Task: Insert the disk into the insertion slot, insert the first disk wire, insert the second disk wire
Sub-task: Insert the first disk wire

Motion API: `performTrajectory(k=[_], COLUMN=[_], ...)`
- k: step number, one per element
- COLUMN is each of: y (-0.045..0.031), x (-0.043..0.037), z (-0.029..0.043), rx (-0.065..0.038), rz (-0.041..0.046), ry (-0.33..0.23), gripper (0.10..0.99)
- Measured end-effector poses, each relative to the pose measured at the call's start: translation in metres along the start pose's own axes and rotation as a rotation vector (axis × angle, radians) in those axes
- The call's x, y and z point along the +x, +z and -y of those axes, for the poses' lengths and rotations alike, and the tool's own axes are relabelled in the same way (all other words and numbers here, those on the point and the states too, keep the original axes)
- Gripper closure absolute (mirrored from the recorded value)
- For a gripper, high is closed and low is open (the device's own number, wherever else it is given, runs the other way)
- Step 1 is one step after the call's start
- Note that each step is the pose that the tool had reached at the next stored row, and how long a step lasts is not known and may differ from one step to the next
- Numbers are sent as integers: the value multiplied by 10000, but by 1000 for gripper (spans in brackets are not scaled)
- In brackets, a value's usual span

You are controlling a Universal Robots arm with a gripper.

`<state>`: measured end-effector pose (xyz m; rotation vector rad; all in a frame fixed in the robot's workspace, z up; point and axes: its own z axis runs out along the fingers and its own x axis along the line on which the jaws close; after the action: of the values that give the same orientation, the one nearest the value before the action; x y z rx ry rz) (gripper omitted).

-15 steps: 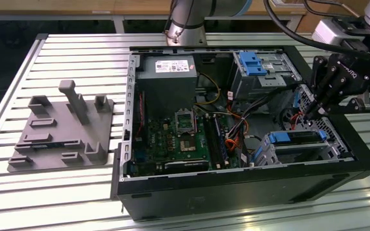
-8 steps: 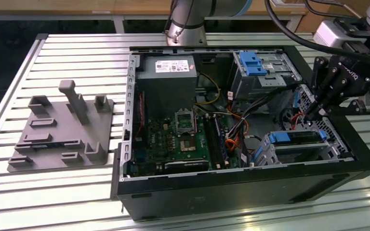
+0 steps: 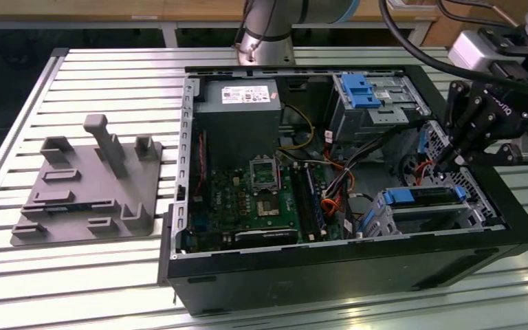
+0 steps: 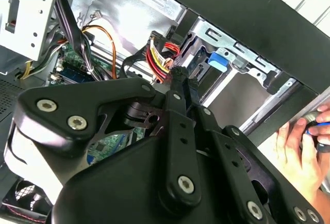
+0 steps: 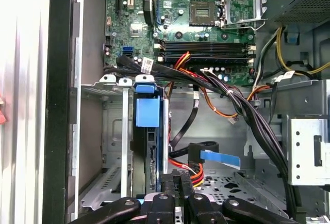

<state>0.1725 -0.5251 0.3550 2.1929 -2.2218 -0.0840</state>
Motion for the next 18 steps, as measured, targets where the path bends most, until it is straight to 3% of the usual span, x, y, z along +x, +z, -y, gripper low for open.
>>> performTrajectory(k=[3, 18], y=[-1, 0], x=[29, 76], z=[1, 1], rx=[-2, -1], rz=[105, 87], ry=[-6, -13], gripper=[922, 922])
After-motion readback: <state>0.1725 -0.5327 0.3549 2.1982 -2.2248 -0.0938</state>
